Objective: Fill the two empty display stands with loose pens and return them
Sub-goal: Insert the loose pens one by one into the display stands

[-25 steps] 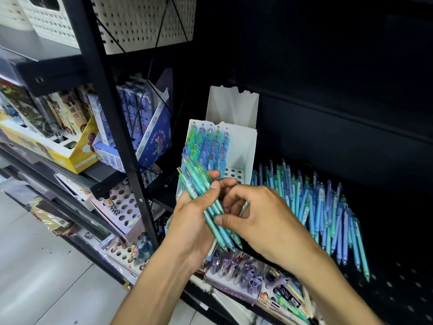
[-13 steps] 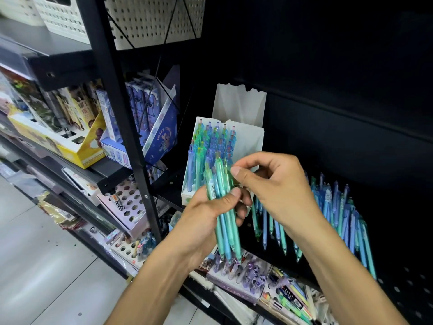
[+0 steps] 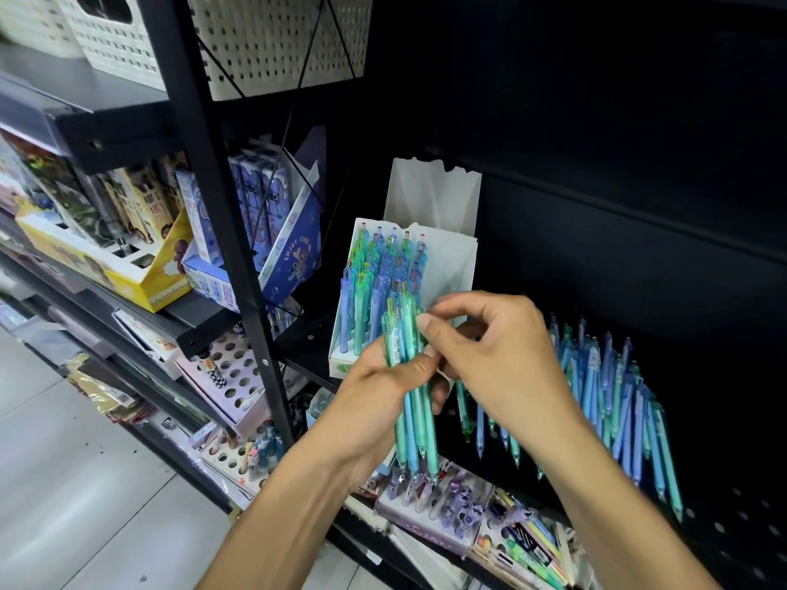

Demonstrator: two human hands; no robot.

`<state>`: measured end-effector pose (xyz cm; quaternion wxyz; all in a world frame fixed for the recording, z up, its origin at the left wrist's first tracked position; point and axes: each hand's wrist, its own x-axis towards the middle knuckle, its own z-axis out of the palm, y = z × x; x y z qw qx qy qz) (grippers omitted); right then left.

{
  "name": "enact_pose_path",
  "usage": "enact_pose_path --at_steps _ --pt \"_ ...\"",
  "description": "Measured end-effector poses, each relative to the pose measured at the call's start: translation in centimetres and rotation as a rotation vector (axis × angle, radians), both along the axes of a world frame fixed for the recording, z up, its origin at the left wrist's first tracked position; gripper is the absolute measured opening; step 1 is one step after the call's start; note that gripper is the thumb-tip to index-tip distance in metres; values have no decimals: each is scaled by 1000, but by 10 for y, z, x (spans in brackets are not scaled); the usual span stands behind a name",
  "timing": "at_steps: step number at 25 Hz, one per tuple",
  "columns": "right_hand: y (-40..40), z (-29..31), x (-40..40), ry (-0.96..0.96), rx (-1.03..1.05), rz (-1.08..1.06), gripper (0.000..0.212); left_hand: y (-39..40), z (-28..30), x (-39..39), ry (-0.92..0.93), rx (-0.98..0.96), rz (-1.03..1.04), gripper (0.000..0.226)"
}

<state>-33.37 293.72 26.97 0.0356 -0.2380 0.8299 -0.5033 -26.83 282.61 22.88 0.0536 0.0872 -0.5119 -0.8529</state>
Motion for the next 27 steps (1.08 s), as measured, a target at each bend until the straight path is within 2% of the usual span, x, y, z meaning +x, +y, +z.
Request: enact_pose_path --at_steps 2,5,7,8,10,12,15,17,19,21,23,27 --pt "2 0 4 122 116 7 15 1 0 -1 -20 -22 12 14" --pt "4 -3 2 208 161 -39 8 5 -2 0 -45 -61 0 17" --pt "5 -6 2 181 190 -48 5 9 -2 -1 -52 -85 -2 20" --pt "6 -6 3 87 158 -19 6 10 -2 -1 -50 -83 -5 19" --pt "7 -4 0 -150 -11 19 8 9 0 -2 -35 -74 -31 11" --pt "10 -1 -8 -242 -157 -14 9 5 -1 -4 -25 -71 -23 17" --pt "15 11 -21 -212 -329 -79 10 -2 -6 -6 -51 -59 98 16" --pt "19 22 -28 -169 -526 -117 11 -8 -13 -4 -59 -108 207 10" --pt "21 30 -33 -19 -678 -177 12 -14 -18 -2 -58 -163 313 9" --pt "15 28 -41 205 -628 -228 13 -19 -19 -1 -51 -127 380 10" --pt "1 15 -53 331 -451 -232 11 -22 -16 -1 -37 -19 398 9" --pt "-26 -16 -77 322 -229 -176 7 -23 -12 -2 6 146 338 6"
